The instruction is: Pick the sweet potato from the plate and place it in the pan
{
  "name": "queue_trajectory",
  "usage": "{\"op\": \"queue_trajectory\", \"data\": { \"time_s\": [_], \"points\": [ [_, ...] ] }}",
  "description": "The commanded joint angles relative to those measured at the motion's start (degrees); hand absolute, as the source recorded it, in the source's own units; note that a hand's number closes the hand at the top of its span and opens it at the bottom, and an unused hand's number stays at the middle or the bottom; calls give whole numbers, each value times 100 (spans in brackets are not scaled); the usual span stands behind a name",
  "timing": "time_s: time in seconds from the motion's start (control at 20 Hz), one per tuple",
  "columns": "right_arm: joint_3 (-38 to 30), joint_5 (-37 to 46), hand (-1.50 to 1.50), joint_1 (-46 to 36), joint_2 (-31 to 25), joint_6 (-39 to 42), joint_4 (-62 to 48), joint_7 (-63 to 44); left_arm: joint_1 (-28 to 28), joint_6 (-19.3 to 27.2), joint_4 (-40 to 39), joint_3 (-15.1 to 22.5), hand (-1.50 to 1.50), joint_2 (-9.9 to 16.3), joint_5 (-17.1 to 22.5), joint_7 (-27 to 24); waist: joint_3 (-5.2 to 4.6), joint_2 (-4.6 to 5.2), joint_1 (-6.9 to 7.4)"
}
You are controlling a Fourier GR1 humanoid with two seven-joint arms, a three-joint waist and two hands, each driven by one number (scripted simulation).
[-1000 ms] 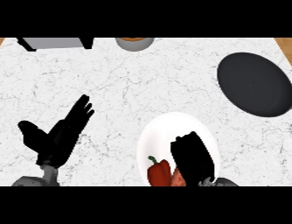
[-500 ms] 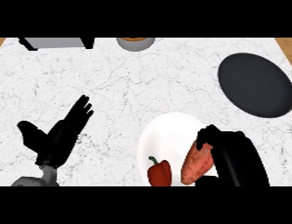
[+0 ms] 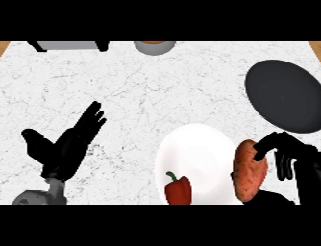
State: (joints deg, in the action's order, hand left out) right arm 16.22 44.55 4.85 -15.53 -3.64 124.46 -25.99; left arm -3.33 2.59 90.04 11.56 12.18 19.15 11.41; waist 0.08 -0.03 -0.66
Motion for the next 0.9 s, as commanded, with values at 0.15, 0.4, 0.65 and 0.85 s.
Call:
{"op": "queue_trajectory", "data": {
  "time_s": [0.15, 0.4, 0.65, 0.85],
  "points": [
    [-1019, -544, 150, -429, 58, -418, -1469, 1097, -75, 250, 211, 216, 0, -304, -350, 345, -5, 5, 85],
    [-1562, -270, 150, -1142, -250, -823, -3004, 1893, 23, -175, -47, -73, 0, -136, -157, 10, -6, 12, 120],
    [-2398, -543, 150, -2286, -302, -1606, -4802, 2682, -236, -117, -104, -17, 0, -330, -203, 110, -2, 33, 161],
    [-2983, -603, 150, -3139, -482, -2204, -6171, 3014, -175, -50, -101, 112, 0, -415, -382, 54, 3, 53, 241]
  ]
}}
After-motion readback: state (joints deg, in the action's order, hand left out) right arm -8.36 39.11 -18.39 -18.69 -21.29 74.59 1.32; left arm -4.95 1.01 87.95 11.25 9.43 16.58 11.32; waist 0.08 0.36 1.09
